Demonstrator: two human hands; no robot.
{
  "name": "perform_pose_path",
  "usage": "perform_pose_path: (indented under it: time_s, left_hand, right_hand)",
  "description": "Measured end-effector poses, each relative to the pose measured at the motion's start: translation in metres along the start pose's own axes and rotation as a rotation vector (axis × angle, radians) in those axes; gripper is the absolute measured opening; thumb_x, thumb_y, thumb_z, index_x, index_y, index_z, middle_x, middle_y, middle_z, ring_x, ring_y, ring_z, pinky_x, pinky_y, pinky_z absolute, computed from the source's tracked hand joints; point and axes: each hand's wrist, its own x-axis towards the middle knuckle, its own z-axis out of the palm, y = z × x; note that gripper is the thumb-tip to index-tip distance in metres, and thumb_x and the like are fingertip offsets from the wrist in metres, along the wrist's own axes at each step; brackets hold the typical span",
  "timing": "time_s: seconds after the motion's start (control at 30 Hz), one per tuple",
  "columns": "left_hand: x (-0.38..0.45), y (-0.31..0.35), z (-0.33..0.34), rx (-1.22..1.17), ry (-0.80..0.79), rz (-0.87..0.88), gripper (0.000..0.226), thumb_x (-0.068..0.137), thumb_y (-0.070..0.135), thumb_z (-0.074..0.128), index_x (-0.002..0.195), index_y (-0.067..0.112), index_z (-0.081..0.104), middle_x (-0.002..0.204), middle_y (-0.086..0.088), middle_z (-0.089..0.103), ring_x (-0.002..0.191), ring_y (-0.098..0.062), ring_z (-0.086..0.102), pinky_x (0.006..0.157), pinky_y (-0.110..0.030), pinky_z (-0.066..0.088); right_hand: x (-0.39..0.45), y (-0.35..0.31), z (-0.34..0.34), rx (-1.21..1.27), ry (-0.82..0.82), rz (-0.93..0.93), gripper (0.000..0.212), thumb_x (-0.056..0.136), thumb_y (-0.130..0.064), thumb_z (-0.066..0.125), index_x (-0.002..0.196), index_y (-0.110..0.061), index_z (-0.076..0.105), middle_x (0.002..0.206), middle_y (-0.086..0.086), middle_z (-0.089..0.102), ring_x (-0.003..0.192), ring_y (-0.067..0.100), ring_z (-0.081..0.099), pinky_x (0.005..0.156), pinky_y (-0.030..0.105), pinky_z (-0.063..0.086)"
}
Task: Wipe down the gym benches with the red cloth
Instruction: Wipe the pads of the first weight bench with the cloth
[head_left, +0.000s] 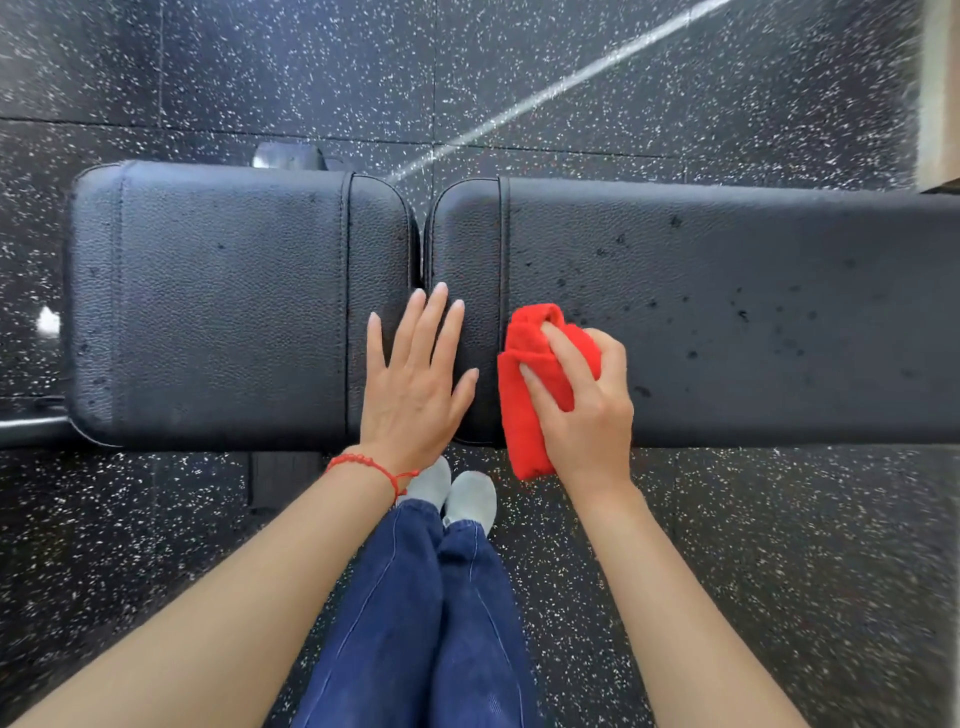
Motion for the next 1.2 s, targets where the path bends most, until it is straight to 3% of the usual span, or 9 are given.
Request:
perform_pose_path:
  time_s: [0.37, 0.53, 0.77, 0.97, 1.2]
  left_hand:
    - [0.005, 0.005, 0.007, 0.062, 0.000, 0.016, 0.058, 0.091, 0.036, 0.038, 0.141, 0.006, 0.037, 0.150, -0.014, 0.030, 0.137, -0.028, 0.026, 0.107, -0.060, 0.010]
    - [0.007, 0.006, 0.003, 0.057, -0.016, 0.016, 0.060, 0.088, 0.035, 0.039, 0.140, 0.005, 0.036, 0.149, -0.016, 0.031, 0.137, -0.030, 0.024, 0.108, -0.059, 0.009]
    - [0.025, 0.022, 0.003, -0.050, -0.004, 0.061, 0.060, 0.089, 0.034, 0.040, 0.141, 0.004, 0.036, 0.149, -0.016, 0.030, 0.138, -0.029, 0.020, 0.111, -0.053, 0.012]
    - [0.034, 0.034, 0.013, -0.045, 0.005, 0.096, 0.059, 0.088, 0.033, 0.041, 0.140, 0.004, 0.038, 0.149, -0.018, 0.030, 0.138, -0.030, 0.019, 0.110, -0.050, 0.011]
    - [0.034, 0.035, 0.015, -0.007, 0.007, 0.084, 0.060, 0.087, 0.032, 0.042, 0.140, 0.005, 0.036, 0.149, -0.017, 0.030, 0.138, -0.031, 0.020, 0.110, -0.052, 0.014]
  right_hand:
    - [0.127, -0.018, 0.018, -0.027, -0.003, -0.007, 0.039, 0.081, -0.032, 0.063, 0.118, -0.020, 0.060, 0.112, 0.015, 0.053, 0.101, 0.029, 0.055, 0.086, 0.030, 0.038]
    - [0.092, -0.008, 0.011, 0.023, 0.095, 0.059, 0.038, 0.082, -0.029, 0.065, 0.118, -0.015, 0.060, 0.115, 0.018, 0.053, 0.103, 0.023, 0.052, 0.088, 0.021, 0.035]
    - [0.007, 0.013, -0.021, -0.015, 0.067, 0.115, 0.038, 0.082, -0.030, 0.061, 0.117, -0.016, 0.060, 0.116, 0.018, 0.051, 0.107, 0.014, 0.046, 0.096, 0.003, 0.025]
    - [0.027, 0.015, -0.022, -0.007, 0.070, 0.114, 0.036, 0.082, -0.030, 0.063, 0.115, -0.017, 0.062, 0.112, 0.017, 0.052, 0.102, 0.013, 0.048, 0.092, 0.005, 0.028]
    - [0.138, 0.018, -0.017, 0.009, 0.109, 0.093, 0.038, 0.082, -0.029, 0.065, 0.117, -0.015, 0.061, 0.112, 0.017, 0.053, 0.101, 0.023, 0.054, 0.083, 0.016, 0.032]
